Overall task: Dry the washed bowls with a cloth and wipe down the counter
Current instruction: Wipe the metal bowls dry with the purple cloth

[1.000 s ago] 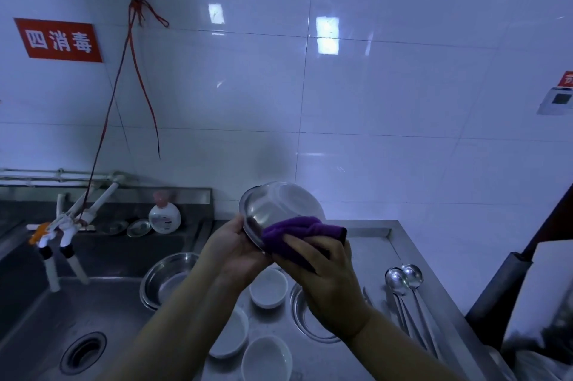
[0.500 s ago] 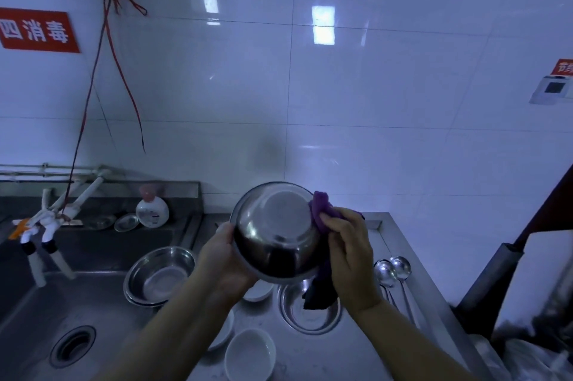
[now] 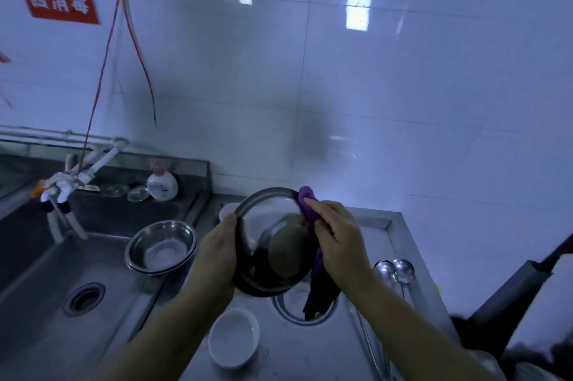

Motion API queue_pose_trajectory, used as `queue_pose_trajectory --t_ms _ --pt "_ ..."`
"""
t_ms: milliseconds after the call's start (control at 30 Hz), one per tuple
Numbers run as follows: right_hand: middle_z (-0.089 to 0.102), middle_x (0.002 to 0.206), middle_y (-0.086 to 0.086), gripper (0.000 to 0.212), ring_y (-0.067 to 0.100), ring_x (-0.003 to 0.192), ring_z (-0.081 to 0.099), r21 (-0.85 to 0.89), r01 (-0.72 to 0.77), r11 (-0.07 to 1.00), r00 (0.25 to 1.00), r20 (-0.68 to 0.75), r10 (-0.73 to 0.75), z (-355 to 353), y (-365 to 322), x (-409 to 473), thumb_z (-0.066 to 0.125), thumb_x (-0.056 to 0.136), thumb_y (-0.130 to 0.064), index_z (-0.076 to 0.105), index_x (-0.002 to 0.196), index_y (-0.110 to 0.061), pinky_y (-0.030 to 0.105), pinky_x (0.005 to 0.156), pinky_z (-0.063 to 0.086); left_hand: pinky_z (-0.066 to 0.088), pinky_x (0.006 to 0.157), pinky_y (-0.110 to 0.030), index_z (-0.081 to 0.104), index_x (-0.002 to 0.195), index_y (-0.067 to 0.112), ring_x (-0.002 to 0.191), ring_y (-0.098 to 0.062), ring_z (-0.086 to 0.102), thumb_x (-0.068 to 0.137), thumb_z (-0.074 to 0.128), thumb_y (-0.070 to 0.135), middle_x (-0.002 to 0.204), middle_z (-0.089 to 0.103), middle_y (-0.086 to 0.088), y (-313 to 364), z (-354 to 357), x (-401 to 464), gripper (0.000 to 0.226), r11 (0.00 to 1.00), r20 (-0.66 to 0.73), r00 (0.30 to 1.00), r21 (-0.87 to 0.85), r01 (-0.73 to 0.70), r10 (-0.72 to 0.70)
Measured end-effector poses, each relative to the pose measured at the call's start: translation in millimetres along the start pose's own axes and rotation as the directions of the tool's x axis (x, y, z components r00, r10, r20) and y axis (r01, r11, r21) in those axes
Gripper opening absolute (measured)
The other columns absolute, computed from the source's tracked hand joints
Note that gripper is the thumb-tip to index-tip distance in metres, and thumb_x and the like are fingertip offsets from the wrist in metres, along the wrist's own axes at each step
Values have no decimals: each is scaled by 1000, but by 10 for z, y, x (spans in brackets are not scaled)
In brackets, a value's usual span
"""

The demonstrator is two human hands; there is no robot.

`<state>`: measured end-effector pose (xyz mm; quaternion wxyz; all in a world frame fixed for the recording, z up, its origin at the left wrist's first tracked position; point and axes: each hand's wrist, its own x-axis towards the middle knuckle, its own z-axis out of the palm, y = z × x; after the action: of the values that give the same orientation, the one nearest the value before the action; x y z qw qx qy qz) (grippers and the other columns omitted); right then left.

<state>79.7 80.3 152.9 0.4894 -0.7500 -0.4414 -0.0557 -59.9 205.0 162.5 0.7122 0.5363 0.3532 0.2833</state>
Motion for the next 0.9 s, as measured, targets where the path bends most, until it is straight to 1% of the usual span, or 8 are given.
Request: queue_pose_trajectory --t_ms 133,267,433,500,600,700,800,900 --pt "58 120 0 39 16 108 47 -35 56 998 996 68 -54 175 35 -8 53 91 0 61 126 -15 20 91 38 55 78 -47 68 89 18 86 -25 68 97 37 43 89 72 -8 -62 -76 -60 41 985 -29 997 161 -68 74" --pt "61 117 0 36 16 105 47 -10 136 991 970 203 -132 497 -62 -50 49 87 -10 66 119 -15 14 91 32 51 85 -47 66 84 9 87 -25 64 98 41 36 88 69 -12 -190 -314 14 39 954 -132 987 297 -44 87" --pt "65 109 -1 30 12 102 51 82 149 985 927 335 -168 996 -92 -51 53 86 -4 71 109 -14 6 91 31 47 93 -43 65 96 8 96 -28 61 97 47 30 102 66 -16 -319 -774 325 28 929 -111 991 353 110 -75" --pt "65 107 -2 31 13 102 53 85 62 994 956 282 -84 1150 -32 25 56 86 3 71 108 -13 5 88 33 48 89 -36 66 92 5 93 -29 61 91 55 20 92 64 -16 -304 -1036 541 18 894 -199 972 402 199 -127" --pt "61 102 -13 33 12 99 54 54 -40 998 981 190 29 1324 75 140 57 85 9 71 105 -13 3 85 34 48 70 -31 56 77 9 74 -26 55 84 55 2 75 57 -13 -248 -1449 865 10 846 -185 981 514 141 -51" --pt "56 100 -25 34 8 98 53 25 -95 995 979 186 88 1498 154 217 57 85 9 71 104 -16 3 83 34 46 70 -39 53 84 16 75 -29 57 88 55 15 76 60 -8 -256 -1782 1168 5 594 -106 985 805 7 133" --pt "57 98 -25 37 5 96 53 9 -150 989 971 187 146 1720 192 262 56 86 9 70 102 -20 6 83 36 37 54 -28 56 83 22 64 -20 53 91 50 25 65 52 8 -313 -1978 1480 10 417 37 959 895 -156 280" --pt "57 98 -27 46 -3 97 52 17 -192 981 966 182 185 1928 213 272 55 86 10 65 99 -33 6 82 37 23 45 -17 47 75 32 55 -9 44 94 42 31 68 48 12 -423 -2104 1782 19 238 151 943 945 -226 295"
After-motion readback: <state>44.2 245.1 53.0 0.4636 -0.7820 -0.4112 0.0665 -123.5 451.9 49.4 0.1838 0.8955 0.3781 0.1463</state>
